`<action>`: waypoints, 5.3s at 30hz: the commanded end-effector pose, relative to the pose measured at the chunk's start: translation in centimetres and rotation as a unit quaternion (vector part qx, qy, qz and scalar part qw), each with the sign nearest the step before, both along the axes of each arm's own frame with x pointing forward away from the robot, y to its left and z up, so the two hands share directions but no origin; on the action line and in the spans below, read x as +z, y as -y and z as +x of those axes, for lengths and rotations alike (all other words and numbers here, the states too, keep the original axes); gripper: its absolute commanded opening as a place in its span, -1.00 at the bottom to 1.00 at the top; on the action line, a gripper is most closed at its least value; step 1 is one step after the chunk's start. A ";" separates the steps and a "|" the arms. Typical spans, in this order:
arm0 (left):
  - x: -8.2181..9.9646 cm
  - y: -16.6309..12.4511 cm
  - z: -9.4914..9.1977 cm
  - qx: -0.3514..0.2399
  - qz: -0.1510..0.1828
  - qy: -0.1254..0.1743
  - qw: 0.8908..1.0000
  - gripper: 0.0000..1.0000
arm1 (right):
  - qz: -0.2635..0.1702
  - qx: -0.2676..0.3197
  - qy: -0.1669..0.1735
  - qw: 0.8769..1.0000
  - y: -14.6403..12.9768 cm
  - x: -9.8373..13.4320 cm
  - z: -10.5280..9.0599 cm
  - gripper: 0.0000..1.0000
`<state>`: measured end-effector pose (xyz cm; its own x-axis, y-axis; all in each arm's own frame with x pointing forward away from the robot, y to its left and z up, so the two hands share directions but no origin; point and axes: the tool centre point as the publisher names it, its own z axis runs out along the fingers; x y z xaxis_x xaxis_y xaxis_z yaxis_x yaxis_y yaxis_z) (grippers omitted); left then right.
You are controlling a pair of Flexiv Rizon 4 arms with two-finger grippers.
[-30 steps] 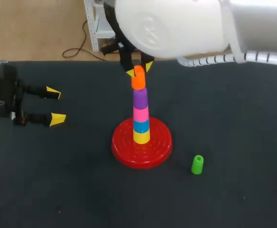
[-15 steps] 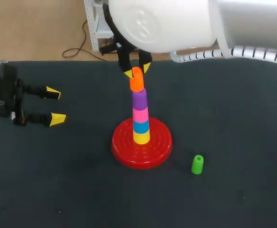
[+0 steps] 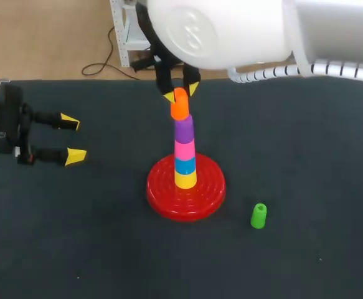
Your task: Pick up and stack the cylinders on the red base in this order: pink,purple,orange,green
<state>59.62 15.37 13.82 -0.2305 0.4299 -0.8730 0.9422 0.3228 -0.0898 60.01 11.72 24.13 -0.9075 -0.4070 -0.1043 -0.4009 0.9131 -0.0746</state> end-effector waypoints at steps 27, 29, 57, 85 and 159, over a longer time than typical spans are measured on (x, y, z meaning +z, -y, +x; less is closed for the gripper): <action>-0.1 0.0 0.0 0.001 -0.001 0.002 1.000 1.00 | -0.002 -0.021 -0.027 0.999 0.8 -3.0 0.4 -1.00; -0.1 0.0 0.0 0.001 -0.001 0.002 1.000 1.00 | -0.002 -0.020 -0.029 0.999 0.7 -3.2 0.3 -1.00; -0.1 0.0 0.0 0.001 -0.001 0.002 1.000 1.00 | 0.024 0.051 0.026 0.998 4.6 0.0 -3.2 1.00; -0.1 0.0 0.0 0.001 -0.001 0.002 1.000 1.00 | -0.014 0.081 -0.030 0.996 13.5 -14.5 -9.1 1.00; -0.1 0.0 0.0 0.001 -0.001 0.002 1.000 1.00 | 0.017 0.075 0.002 0.997 15.1 -21.2 -9.4 -0.18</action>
